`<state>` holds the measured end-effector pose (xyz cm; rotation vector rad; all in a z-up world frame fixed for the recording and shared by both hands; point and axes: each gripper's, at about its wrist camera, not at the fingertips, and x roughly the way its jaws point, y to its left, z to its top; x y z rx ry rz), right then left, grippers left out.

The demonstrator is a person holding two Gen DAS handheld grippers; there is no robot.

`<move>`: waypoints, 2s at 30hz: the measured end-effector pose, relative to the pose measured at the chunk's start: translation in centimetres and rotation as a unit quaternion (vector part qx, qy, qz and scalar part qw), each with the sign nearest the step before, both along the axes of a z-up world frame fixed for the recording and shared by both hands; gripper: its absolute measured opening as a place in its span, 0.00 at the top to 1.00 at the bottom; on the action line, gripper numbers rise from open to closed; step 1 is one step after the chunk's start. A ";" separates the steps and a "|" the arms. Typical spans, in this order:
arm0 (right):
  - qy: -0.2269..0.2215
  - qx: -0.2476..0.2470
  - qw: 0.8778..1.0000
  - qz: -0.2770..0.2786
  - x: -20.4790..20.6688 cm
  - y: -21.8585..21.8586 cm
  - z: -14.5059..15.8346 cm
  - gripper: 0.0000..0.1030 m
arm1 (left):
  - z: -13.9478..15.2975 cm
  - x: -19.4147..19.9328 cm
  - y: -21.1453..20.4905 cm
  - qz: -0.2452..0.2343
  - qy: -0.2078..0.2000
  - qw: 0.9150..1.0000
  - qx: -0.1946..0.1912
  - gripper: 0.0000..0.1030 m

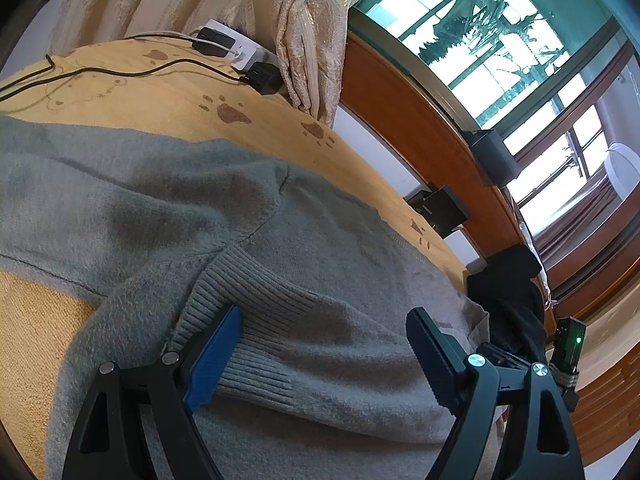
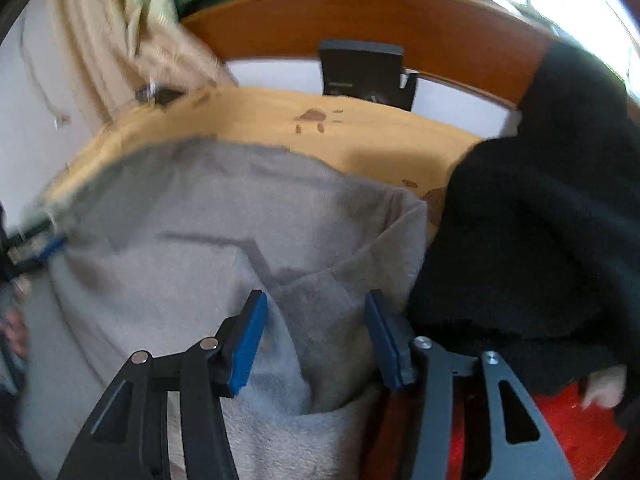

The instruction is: Fold clothes

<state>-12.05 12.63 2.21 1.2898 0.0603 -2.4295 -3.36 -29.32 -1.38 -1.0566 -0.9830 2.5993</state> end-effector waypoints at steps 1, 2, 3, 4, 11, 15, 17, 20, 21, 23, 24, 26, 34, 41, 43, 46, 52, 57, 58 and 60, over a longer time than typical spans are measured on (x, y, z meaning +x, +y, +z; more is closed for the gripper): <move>-0.006 -0.017 1.000 -0.005 -0.1 0.3 0.0 0.46 | 0.0 0.0 0.0 0.000 0.001 1.000 0.000 0.16; -0.011 -0.030 0.999 -0.010 -0.5 0.4 -0.1 0.46 | 0.0 0.0 0.0 0.000 0.001 1.000 0.001 0.16; -0.014 -0.036 0.999 -0.013 -0.8 0.4 -0.1 0.46 | -0.1 0.0 0.0 0.001 0.002 1.000 0.001 0.16; -0.016 -0.036 0.999 -0.016 -1.0 0.4 -0.1 0.47 | -0.1 0.0 -0.1 0.001 0.002 1.000 0.002 0.16; 0.046 0.116 0.992 -0.001 -0.3 -3.0 -1.2 0.47 | -0.1 0.0 -0.1 0.001 0.003 1.000 0.003 0.16; 0.037 0.102 0.994 0.004 -0.2 -2.9 -1.4 0.46 | -0.1 -0.1 -0.1 0.000 0.004 1.000 0.001 0.16; 0.040 0.101 0.994 0.015 -0.3 -2.9 -1.5 0.46 | -0.1 -0.1 0.0 0.000 0.004 1.000 -0.001 0.16; 0.043 0.100 0.994 0.022 -0.2 -2.9 -1.7 0.47 | -0.1 -0.2 0.1 -0.001 0.005 1.000 -0.007 0.15; 0.044 0.100 0.994 0.021 -0.2 -3.0 -1.8 0.49 | 0.0 -0.2 0.3 -0.004 0.004 1.000 -0.013 0.15; 0.050 0.102 0.993 0.018 0.2 -2.8 -1.6 0.77 | 0.2 -0.3 0.7 -0.009 0.002 1.000 -0.026 0.14; 0.054 0.106 0.993 0.014 0.4 -2.7 -1.4 0.90 | 0.3 -0.4 0.9 -0.012 0.000 0.999 -0.033 0.14; 0.059 0.104 0.993 0.004 0.5 -2.1 -1.3 0.93 | 0.4 -0.4 1.1 -0.015 -0.001 0.999 -0.039 0.14; 0.094 0.124 0.986 -0.058 0.5 0.5 -0.2 0.95 | 0.6 -0.1 0.2 0.001 -0.001 1.000 -0.014 0.14; 0.087 0.123 0.987 -0.053 0.4 0.8 -0.3 0.93 | 0.6 -0.7 1.0 0.011 -0.028 0.993 -0.112 0.13; 0.083 0.119 0.988 -0.047 0.3 0.9 -0.1 0.92 | 0.6 -0.6 1.0 0.009 -0.026 0.992 -0.120 0.12; 0.090 0.081 0.990 -0.066 1.1 1.7 1.6 0.87 | 1.0 -0.3 0.7 0.026 -0.022 0.992 -0.121 0.12; 0.147 0.053 0.988 -0.009 6.4 -1.4 5.1 0.75 | 3.2 0.8 1.7 0.001 0.060 0.992 -0.114 0.12; 0.104 0.124 0.986 0.051 7.7 -4.8 1.3 0.19 | 0.9 -0.8 2.0 -0.008 -0.009 0.992 -0.125 0.12; 0.082 0.143 0.985 0.041 7.5 -4.2 0.0 0.20 | 0.8 -0.7 1.4 0.008 -0.015 0.992 -0.121 0.12; 0.055 0.107 0.992 0.025 7.5 -1.4 -1.4 0.21 | 0.5 -0.4 -0.1 0.038 -0.023 0.993 -0.108 0.12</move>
